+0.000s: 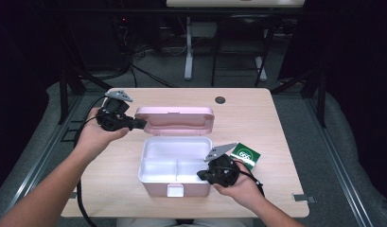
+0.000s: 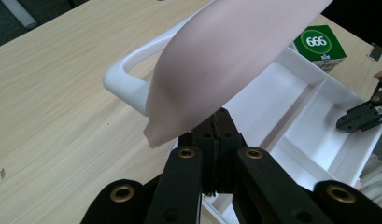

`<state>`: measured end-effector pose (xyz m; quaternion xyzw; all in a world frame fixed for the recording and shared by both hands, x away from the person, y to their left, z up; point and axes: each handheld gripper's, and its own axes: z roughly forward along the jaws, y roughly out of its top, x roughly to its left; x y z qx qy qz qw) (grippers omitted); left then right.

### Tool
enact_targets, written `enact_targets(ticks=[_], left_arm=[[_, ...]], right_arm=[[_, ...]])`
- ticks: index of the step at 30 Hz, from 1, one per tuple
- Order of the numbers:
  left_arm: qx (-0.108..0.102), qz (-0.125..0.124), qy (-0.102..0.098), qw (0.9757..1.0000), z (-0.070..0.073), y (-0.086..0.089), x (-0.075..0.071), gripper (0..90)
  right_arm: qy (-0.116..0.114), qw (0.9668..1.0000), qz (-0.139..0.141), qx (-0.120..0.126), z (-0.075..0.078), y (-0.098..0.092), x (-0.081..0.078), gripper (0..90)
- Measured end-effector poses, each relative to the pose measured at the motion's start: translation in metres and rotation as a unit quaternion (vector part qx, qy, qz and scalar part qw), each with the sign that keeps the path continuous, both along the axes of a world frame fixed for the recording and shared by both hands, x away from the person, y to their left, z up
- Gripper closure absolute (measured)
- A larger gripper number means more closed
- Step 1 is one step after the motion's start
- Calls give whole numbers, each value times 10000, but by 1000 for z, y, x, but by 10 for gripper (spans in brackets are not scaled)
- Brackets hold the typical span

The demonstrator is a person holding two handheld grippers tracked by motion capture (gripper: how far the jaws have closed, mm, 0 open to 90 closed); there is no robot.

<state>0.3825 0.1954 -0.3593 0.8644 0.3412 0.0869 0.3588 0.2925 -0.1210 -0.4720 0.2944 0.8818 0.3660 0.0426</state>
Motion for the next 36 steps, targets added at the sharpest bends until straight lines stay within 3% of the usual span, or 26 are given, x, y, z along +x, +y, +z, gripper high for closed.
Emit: enact_targets(ticks=[20, 36], left_arm=[[264, 150, 62, 9995, -9, -6, 19, 900], [559, 384, 230, 9974, -32, -5, 42, 900]], right_arm=[[-7, 10000, 1, 41, -1, -1, 0, 900], [13, 10000, 2, 93, -2, -2, 1, 900]])
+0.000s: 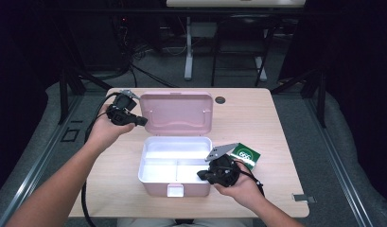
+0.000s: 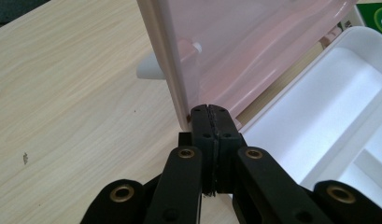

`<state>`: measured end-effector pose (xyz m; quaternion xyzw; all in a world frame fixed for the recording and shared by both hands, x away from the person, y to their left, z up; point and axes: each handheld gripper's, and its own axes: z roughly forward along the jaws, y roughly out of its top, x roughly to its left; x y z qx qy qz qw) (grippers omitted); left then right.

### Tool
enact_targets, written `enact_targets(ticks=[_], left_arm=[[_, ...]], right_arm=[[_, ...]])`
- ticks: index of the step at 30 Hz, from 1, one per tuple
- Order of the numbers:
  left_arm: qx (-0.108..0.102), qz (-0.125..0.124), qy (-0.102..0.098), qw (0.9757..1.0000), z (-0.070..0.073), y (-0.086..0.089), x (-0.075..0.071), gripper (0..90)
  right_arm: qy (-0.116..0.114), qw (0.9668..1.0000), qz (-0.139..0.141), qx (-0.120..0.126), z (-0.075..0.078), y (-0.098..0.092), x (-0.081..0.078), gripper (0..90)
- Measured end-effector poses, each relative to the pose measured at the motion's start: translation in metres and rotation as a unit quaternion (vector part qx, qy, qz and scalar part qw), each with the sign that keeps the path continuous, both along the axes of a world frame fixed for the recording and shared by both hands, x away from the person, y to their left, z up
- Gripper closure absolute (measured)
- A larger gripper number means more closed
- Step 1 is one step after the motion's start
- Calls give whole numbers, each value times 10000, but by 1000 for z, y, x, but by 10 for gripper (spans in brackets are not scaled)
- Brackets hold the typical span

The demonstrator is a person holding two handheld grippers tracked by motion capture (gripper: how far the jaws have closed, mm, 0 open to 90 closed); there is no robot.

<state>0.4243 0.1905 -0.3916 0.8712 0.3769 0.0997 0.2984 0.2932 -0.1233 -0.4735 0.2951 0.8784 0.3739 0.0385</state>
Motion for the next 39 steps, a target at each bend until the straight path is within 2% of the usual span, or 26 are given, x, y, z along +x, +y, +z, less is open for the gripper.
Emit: enact_targets(ticks=[6, 12, 17, 21, 24, 28, 34, 39], left_arm=[[123, -7, 63, 9999, -4, -1, 3, 900], [112, -74, 140, 9998, -4, 2, 4, 895], [306, -31, 133, 9994, -5, 4, 3, 899], [297, -18, 174, 9994, -6, 8, 3, 896], [248, -23, 269, 9993, -5, 11, 2, 858], [221, -115, 293, 9993, -5, 15, -1, 837], [452, -401, 338, 9976, -7, 20, -11, 797], [482, -554, 254, 9970, -5, 25, -20, 740]], right_arm=[[-15, 10000, -14, 2, 0, 0, -1, 900], [-49, 10000, -4, -4, 0, 0, -1, 900], [-45, 10000, -12, 0, 0, 0, -1, 900], [-45, 10000, -8, 2, 0, 0, -1, 900], [-18, 10000, -21, 15, 0, 0, -1, 900], [-18, 10000, -12, 4, 0, 0, -1, 900], [5, 10000, -12, 1, 0, 0, 0, 900], [40, 10000, -34, 35, 0, 0, 0, 856]])
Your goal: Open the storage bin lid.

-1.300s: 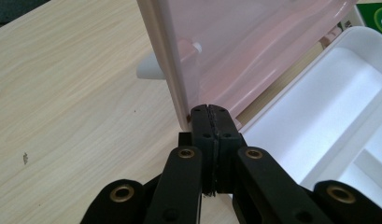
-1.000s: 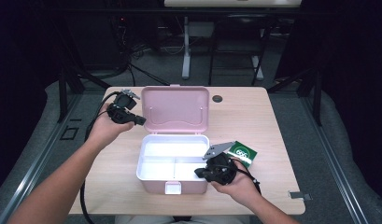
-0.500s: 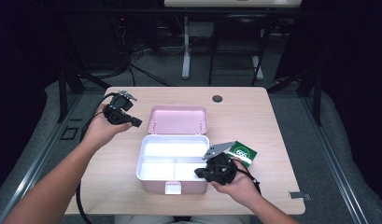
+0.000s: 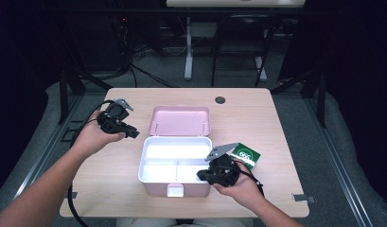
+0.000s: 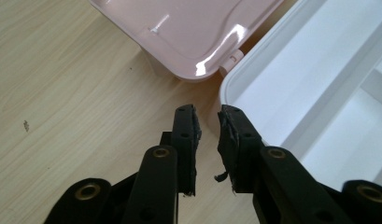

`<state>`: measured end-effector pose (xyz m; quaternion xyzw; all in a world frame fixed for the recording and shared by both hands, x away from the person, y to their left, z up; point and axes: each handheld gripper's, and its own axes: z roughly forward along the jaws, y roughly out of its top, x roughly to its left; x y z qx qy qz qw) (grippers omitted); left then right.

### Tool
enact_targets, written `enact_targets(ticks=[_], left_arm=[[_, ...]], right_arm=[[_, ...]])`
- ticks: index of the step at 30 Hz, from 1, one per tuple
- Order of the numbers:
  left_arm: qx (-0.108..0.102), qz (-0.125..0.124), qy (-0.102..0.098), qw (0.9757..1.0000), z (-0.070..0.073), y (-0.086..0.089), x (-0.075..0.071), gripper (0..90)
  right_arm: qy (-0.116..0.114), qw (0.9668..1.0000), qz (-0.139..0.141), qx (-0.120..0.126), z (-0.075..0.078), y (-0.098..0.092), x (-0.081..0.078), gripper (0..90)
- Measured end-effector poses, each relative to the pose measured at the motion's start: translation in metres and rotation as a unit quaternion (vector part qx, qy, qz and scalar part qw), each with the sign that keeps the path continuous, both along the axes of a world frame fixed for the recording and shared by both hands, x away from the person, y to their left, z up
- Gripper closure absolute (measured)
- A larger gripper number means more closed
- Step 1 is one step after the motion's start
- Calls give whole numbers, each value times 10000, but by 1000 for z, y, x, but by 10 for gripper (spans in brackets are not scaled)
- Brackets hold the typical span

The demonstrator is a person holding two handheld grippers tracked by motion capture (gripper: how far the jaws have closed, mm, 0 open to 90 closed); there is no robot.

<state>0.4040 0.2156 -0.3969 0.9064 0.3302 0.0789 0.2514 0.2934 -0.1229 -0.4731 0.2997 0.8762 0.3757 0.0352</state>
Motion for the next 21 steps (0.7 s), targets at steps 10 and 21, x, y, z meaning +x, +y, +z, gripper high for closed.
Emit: enact_targets(ticks=[10, 21], left_arm=[[62, -275, -129, 9995, 4, 5, -15, 745], [140, -511, -188, 9984, 1, 11, -31, 752]], right_arm=[[-98, 9999, -23, 48, 6, 0, -1, 789], [-276, 9990, -195, 290, 19, -14, -2, 732]])
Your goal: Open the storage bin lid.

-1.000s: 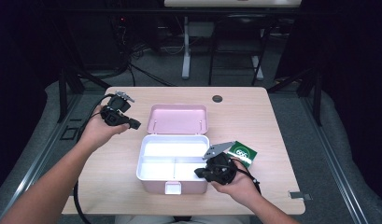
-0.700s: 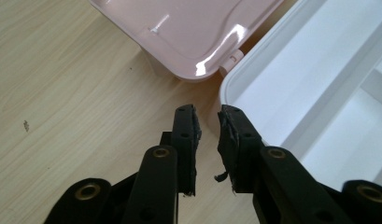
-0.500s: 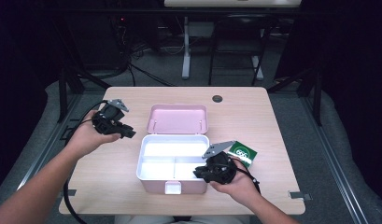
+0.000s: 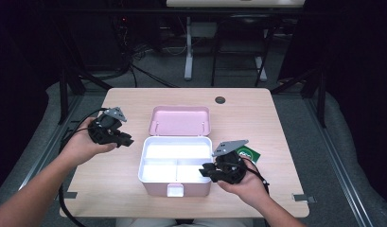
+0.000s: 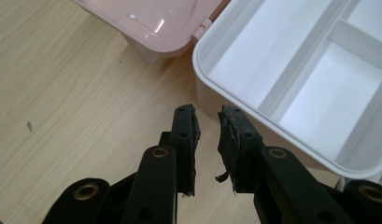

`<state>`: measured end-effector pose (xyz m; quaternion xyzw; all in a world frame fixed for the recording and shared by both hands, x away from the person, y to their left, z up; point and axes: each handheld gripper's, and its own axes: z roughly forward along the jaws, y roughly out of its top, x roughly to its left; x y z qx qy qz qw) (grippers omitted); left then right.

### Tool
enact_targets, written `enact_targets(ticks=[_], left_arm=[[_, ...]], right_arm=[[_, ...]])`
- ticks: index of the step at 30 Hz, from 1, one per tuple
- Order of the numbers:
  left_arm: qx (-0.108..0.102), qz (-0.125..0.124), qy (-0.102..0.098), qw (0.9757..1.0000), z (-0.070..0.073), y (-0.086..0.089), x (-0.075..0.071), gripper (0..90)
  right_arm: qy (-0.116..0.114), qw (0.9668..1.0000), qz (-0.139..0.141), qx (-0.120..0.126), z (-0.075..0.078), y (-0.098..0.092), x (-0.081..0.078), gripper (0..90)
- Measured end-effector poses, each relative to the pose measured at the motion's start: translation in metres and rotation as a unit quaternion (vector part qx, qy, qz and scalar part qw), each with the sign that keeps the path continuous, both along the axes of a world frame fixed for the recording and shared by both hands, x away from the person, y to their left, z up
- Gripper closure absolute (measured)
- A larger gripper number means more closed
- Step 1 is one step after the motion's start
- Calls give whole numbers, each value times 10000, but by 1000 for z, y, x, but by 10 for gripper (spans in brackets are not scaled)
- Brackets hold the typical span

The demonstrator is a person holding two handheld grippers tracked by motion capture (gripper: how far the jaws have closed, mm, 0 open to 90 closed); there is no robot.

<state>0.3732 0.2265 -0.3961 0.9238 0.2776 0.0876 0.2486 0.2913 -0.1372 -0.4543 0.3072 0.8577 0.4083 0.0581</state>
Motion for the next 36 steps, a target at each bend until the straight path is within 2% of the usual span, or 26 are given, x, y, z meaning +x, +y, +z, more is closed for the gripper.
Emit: enact_targets(ticks=[5, 12, 19, 23, 27, 29, 31, 33, 34, 36], left_arm=[[130, -199, -10, 9997, -2, -8, -8, 755], [291, -412, -173, 9986, -6, -22, -17, 758], [537, -733, -306, 9954, -9, -39, -29, 760], [714, -921, -363, 9925, -12, -52, -32, 764], [928, -1143, -421, 9882, -14, -70, -31, 770], [988, -1186, -456, 9870, -15, -78, -32, 770], [1120, -1316, -469, 9838, -15, -88, -31, 769], [1171, -1375, -473, 9824, -17, -96, -32, 768], [1247, -1466, -471, 9802, -17, -101, -32, 767], [1319, -1550, -459, 9780, -18, -109, -32, 762]], right_arm=[[-72, 9998, -138, 134, 5, -9, 1, 710], [-142, 9988, -377, 277, 8, -23, 3, 703], [-158, 9969, -634, 435, 6, -38, 7, 696], [-134, 9959, -751, 478, 2, -44, 9, 694], [-99, 9955, -815, 465, -1, -48, 11, 693], [-99, 9952, -847, 476, -2, -49, 12, 692], [-84, 9949, -875, 494, -3, -51, 14, 690], [-69, 9948, -891, 488, -4, -52, 14, 688], [-71, 9947, -904, 480, -5, -53, 15, 688], [-46, 9944, -932, 506, -6, -55, 16, 688]])
